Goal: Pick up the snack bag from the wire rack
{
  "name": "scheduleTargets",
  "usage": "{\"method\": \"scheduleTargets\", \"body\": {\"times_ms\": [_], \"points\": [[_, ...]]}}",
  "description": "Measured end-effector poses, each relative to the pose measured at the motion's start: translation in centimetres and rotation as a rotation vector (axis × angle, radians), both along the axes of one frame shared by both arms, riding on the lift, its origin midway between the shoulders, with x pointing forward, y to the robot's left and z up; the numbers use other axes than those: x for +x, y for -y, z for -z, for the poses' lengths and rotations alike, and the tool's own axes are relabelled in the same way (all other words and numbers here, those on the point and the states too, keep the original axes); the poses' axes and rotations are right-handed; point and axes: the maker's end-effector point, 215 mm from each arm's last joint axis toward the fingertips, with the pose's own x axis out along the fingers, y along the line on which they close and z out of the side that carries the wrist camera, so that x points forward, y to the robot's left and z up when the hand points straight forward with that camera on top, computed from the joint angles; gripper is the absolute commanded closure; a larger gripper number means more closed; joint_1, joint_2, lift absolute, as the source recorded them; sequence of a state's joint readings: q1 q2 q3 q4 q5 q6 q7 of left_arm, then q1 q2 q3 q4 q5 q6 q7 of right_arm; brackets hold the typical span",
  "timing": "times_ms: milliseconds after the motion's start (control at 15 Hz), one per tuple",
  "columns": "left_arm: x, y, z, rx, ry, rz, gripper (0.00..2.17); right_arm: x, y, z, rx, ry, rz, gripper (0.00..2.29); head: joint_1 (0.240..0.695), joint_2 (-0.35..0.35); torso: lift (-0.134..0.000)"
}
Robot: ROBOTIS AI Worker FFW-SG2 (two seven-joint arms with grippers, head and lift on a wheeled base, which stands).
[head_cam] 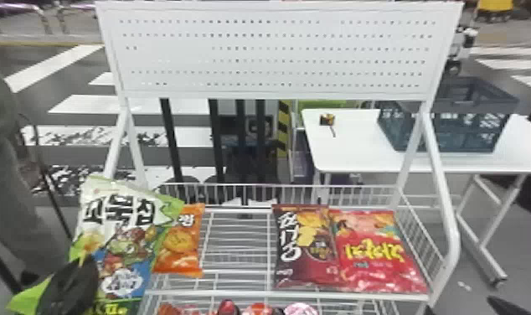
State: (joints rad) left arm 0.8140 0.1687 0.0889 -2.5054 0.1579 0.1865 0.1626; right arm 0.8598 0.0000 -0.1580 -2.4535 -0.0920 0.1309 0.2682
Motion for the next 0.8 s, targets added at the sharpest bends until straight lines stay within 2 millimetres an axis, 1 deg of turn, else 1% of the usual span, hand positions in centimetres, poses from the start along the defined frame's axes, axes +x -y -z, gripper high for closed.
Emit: {"method": "scheduleTargets", "body": {"times_ms": [600,667,800], "points": [[-0.1,0.0,0.1,0.001,-0.002,0.001,1.71,0.0,0.0,-0.1,0.000,0.000,0.000,0.09,0.499,0.000,0.000],[-0.1,0.0,0.1,0.001,-0.003,0.002,1.71,0.3,0.1,0.2,0.002,-0.002,0.004,0.09,0.499,0.000,0.000],[-0.1,0.2,0.1,-0.001,-0.003,0.005,1.71,2.1,0.2,1.3,0.023,-0.003,0.011,0.09,0.499,0.000,0.000]]}}
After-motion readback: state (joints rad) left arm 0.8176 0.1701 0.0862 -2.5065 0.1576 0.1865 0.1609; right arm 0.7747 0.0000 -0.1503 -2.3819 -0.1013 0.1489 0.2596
